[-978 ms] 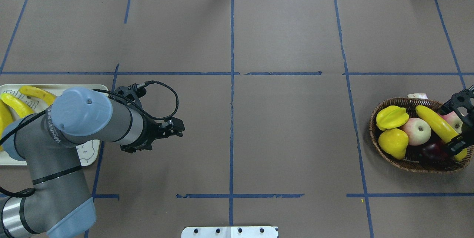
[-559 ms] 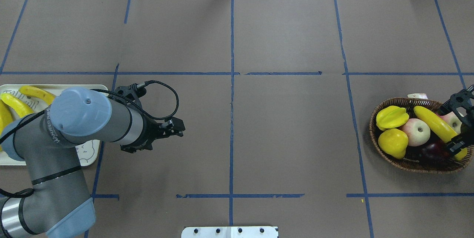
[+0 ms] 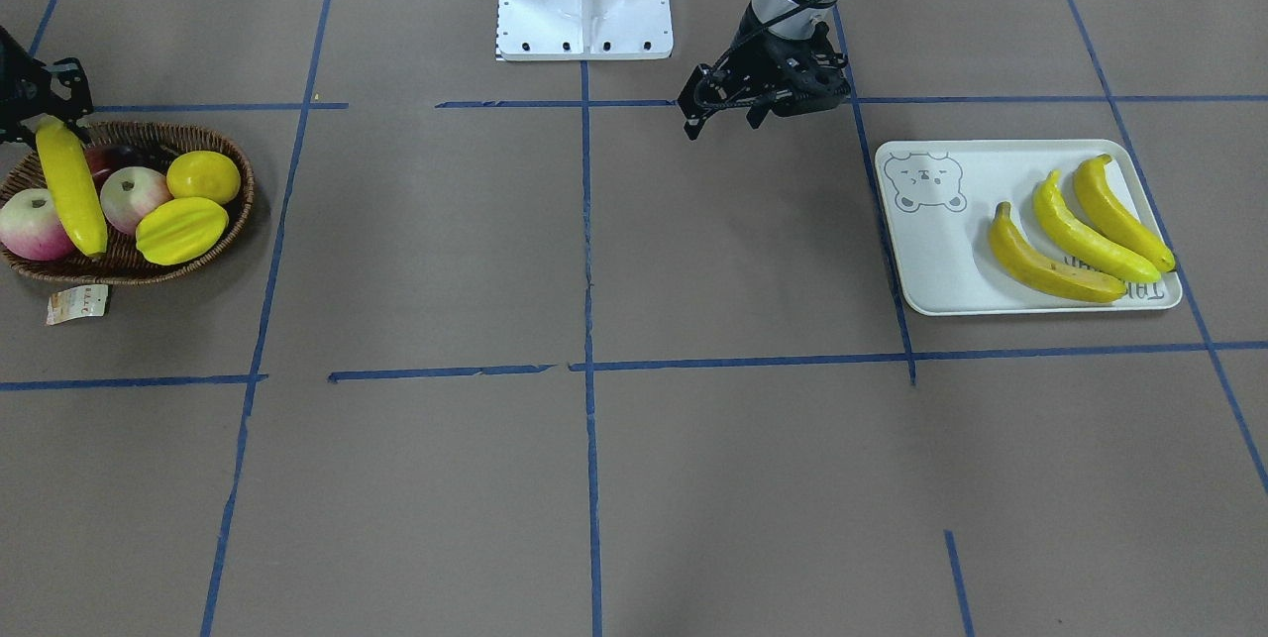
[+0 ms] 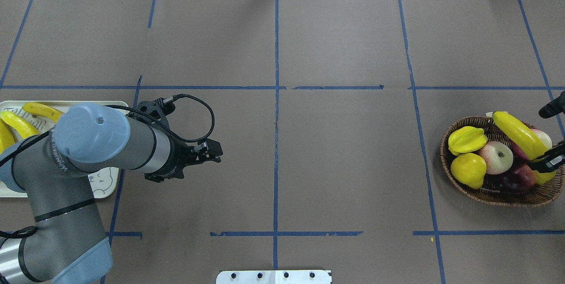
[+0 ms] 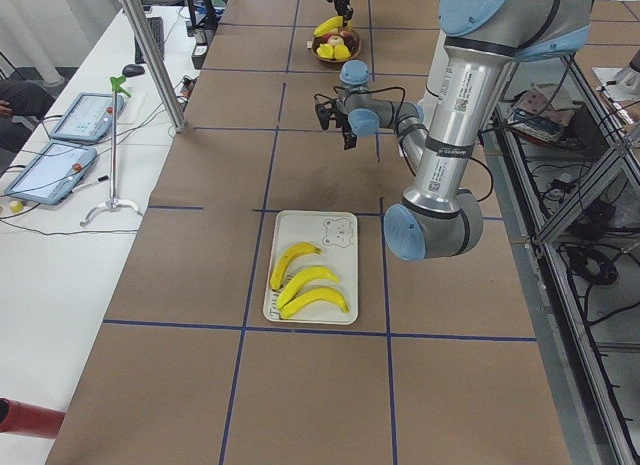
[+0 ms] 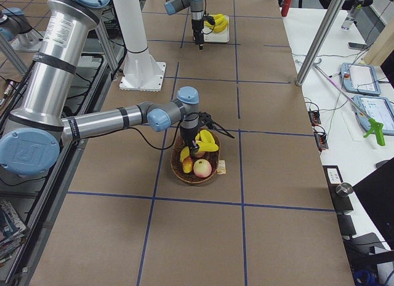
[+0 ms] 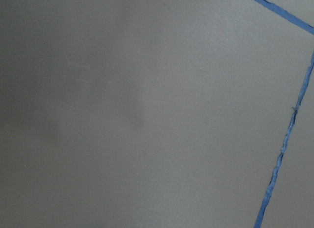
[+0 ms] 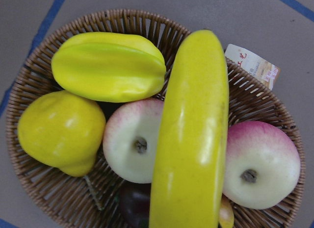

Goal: Transfer all bananas from basket to plate

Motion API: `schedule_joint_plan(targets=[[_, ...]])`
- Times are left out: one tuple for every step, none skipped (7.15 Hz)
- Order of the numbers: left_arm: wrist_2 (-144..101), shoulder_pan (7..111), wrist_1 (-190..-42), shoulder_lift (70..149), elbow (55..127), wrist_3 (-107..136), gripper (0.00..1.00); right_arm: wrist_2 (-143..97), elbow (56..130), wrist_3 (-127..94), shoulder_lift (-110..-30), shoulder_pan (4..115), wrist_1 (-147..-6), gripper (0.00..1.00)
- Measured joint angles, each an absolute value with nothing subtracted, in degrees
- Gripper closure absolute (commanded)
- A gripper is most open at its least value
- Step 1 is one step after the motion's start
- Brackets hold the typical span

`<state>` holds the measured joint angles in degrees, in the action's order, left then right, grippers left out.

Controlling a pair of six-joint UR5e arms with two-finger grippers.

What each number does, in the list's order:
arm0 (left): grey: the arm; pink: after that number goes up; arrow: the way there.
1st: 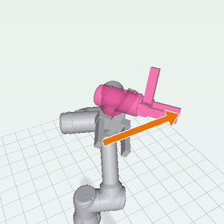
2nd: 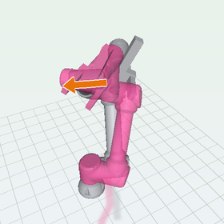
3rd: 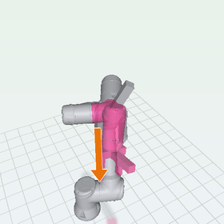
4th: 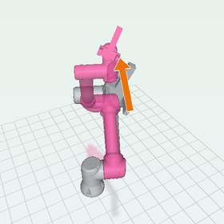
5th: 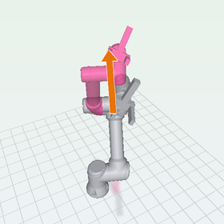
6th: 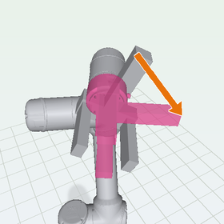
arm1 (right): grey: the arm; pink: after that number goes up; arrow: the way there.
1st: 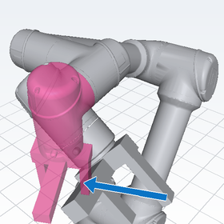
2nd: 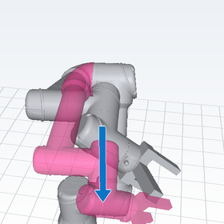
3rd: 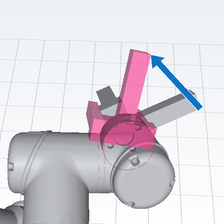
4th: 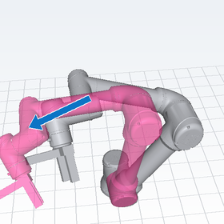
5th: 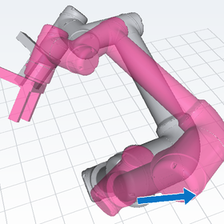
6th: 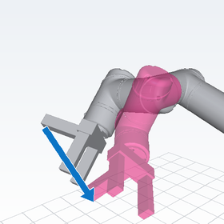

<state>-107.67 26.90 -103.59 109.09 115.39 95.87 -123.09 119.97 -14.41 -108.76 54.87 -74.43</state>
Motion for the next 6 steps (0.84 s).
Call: schedule_joint_plan(targets=[[-107.7, 26.9, -103.6, 109.3, 115.6, 95.8, 0.01, -125.2, 120.5, -17.9, -107.1, 55.7, -74.2, 0.89], [-107.7, 26.9, -103.6, 109.5, 115.7, 95.8, 0.01, -126.8, 120.7, -23.5, -104.1, 55.9, -74.1, 0.89], [-107.8, 27.0, -103.6, 110.0, 115.8, 95.7, 0.00, -129.1, 120.8, -29.1, -100.4, 55.7, -74.0, 0.89], [-107.8, 27.0, -103.6, 110.8, 115.8, 95.7, 0.00, -131.2, 120.8, -34.0, -97.3, 55.0, -73.1, 0.89], [-107.9, 27.0, -103.5, 111.5, 115.9, 95.7, 0.00, -132.2, 120.6, -40.2, -95.1, 53.2, -69.8, 0.88], [-107.9, 27.1, -103.6, 112.3, 116.1, 95.7, 0.00, -132.3, 119.8, -49.0, -93.0, 50.5, -63.5, 0.88]])
